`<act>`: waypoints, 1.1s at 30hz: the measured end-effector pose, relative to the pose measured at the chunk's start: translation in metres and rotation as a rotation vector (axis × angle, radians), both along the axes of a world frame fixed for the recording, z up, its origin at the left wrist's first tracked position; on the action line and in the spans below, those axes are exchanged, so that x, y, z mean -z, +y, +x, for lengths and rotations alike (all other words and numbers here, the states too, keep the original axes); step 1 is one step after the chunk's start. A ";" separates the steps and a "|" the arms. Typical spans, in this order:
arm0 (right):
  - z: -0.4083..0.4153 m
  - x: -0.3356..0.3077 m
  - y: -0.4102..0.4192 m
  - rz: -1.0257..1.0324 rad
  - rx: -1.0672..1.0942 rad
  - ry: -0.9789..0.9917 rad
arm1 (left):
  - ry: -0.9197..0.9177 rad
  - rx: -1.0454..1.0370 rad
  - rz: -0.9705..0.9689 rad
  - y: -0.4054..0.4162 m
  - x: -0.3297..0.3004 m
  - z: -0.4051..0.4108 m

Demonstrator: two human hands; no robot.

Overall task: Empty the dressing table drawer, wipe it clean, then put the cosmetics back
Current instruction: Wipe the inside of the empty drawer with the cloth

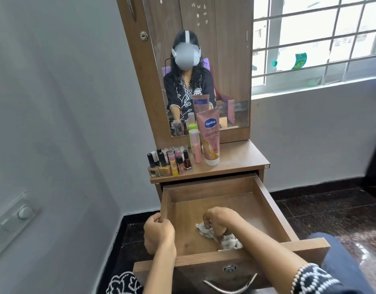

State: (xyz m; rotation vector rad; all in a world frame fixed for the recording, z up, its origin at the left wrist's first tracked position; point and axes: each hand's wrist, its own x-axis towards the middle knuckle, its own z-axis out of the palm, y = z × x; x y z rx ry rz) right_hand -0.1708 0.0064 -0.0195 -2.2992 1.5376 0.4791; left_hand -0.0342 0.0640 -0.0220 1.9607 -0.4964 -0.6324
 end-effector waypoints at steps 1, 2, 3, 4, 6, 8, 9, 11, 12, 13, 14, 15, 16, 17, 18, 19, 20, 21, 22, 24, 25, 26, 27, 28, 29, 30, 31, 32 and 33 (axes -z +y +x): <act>0.001 0.002 -0.004 -0.035 0.046 -0.065 | 0.001 -0.001 0.003 0.000 0.000 0.000; 0.002 0.005 -0.006 -0.078 0.077 -0.101 | 0.000 -0.001 0.005 0.000 0.001 0.000; 0.005 0.005 -0.007 -0.104 0.090 -0.103 | 0.000 -0.001 0.005 0.000 0.001 -0.001; 0.007 0.007 -0.008 -0.116 0.085 -0.079 | 0.000 -0.002 0.006 0.000 0.000 -0.001; 0.011 0.004 -0.008 -0.094 0.028 -0.010 | 0.001 -0.005 0.007 0.000 0.000 -0.001; 0.013 -0.001 -0.003 -0.005 -0.131 0.102 | 0.004 -0.004 0.007 0.000 0.000 -0.001; 0.015 -0.003 0.001 0.060 -0.222 0.149 | 0.005 -0.004 0.006 0.000 -0.001 0.000; 0.015 0.001 0.005 0.158 -0.330 0.155 | 0.011 -0.005 0.006 0.000 -0.001 0.000; 0.012 0.004 0.005 0.182 -0.341 0.115 | 0.012 -0.007 0.007 -0.001 -0.002 0.000; 0.007 0.004 0.004 0.196 -0.338 0.063 | 0.012 -0.009 0.006 -0.001 -0.002 0.001; 0.000 0.004 0.001 0.197 -0.324 0.002 | 0.011 -0.011 0.004 -0.002 -0.002 0.001; -0.006 0.002 -0.002 0.192 -0.297 -0.065 | 0.011 -0.009 -0.001 -0.002 -0.002 0.002; -0.012 0.000 -0.006 0.171 -0.253 -0.130 | 0.011 -0.005 -0.002 -0.002 -0.002 0.002; -0.016 0.000 -0.010 0.123 -0.196 -0.192 | 0.011 -0.002 -0.001 -0.001 -0.003 0.002; -0.019 0.001 -0.014 0.060 -0.130 -0.242 | 0.013 -0.001 0.004 -0.001 -0.003 0.001; -0.019 0.003 -0.017 0.005 -0.067 -0.268 | 0.016 -0.003 0.007 0.000 -0.003 0.000; -0.018 0.005 -0.019 -0.032 -0.033 -0.269 | 0.020 -0.007 0.008 0.001 -0.003 -0.001; -0.015 0.007 -0.020 -0.047 -0.029 -0.249 | 0.022 -0.009 0.006 0.002 -0.003 -0.001; -0.012 0.008 -0.018 -0.039 -0.048 -0.225 | 0.022 -0.009 0.002 0.003 -0.004 -0.001; -0.007 0.007 -0.009 0.047 -0.146 -0.201 | 0.025 -0.009 -0.004 0.002 -0.004 0.000; -0.007 0.006 -0.002 0.117 -0.224 -0.178 | 0.024 -0.008 -0.007 0.002 -0.004 0.001; -0.007 0.007 0.005 0.177 -0.305 -0.139 | 0.022 -0.007 -0.006 0.001 -0.003 0.001; -0.011 0.008 0.010 0.209 -0.368 -0.101 | 0.019 -0.004 -0.005 0.001 -0.003 0.001; -0.016 0.007 0.013 0.218 -0.399 -0.072 | 0.018 -0.002 -0.004 0.001 -0.002 0.001; -0.024 0.007 0.013 0.212 -0.402 -0.044 | 0.016 0.000 -0.002 0.001 -0.002 0.001; -0.032 0.006 0.010 0.205 -0.387 -0.008 | 0.018 0.000 -0.002 0.001 -0.001 0.001; -0.040 0.004 0.006 0.202 -0.361 0.025 | 0.020 0.001 -0.003 0.001 -0.001 0.000; -0.047 0.002 0.002 0.196 -0.333 0.052 | 0.021 0.001 -0.003 0.001 -0.001 0.000; -0.052 -0.001 -0.002 0.179 -0.310 0.061 | 0.021 0.001 -0.004 0.001 -0.001 -0.001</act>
